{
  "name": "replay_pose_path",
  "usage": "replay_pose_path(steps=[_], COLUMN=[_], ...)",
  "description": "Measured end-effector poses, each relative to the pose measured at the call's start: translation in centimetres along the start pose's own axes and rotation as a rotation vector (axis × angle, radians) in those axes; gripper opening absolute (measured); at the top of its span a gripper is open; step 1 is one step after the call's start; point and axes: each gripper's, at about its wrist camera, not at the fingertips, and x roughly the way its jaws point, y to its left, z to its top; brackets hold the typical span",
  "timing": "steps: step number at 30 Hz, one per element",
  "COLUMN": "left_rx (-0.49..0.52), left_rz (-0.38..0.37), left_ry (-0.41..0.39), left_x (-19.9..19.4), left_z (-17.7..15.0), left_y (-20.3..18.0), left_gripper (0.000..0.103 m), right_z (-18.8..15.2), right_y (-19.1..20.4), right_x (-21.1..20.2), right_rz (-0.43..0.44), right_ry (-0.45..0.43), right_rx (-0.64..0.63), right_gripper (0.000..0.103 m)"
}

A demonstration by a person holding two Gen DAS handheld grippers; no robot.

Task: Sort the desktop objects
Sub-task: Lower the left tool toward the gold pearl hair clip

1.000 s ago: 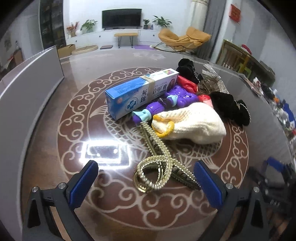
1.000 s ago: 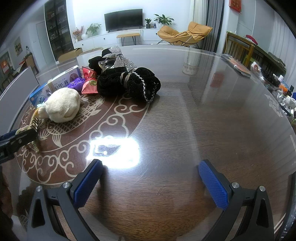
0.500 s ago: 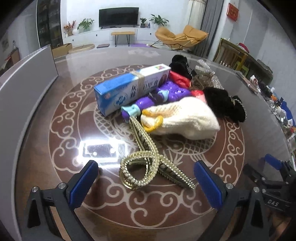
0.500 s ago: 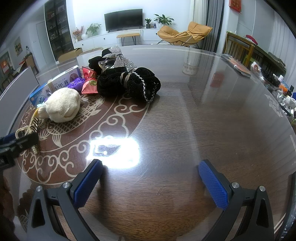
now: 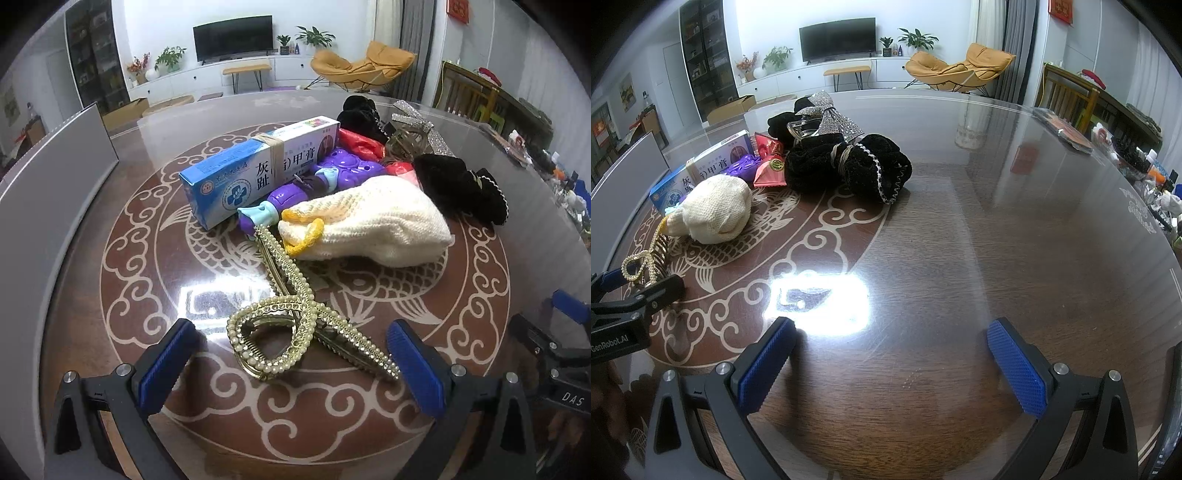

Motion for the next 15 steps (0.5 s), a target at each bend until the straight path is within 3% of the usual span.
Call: replay_pose_path(steps=[15], left_rx=[0.035], left_rz=[-0.025], left_ry=[0.006], left_x=[0.44], left_z=[0.29], left_y=[0.14], left_gripper=[0.103], right_z=[-0.02], right_y=[-0.01], right_x=[0.00], right_rz=[0.000], right_ry=[0.000], right_rx=[0.000], right_gripper=[0.103])
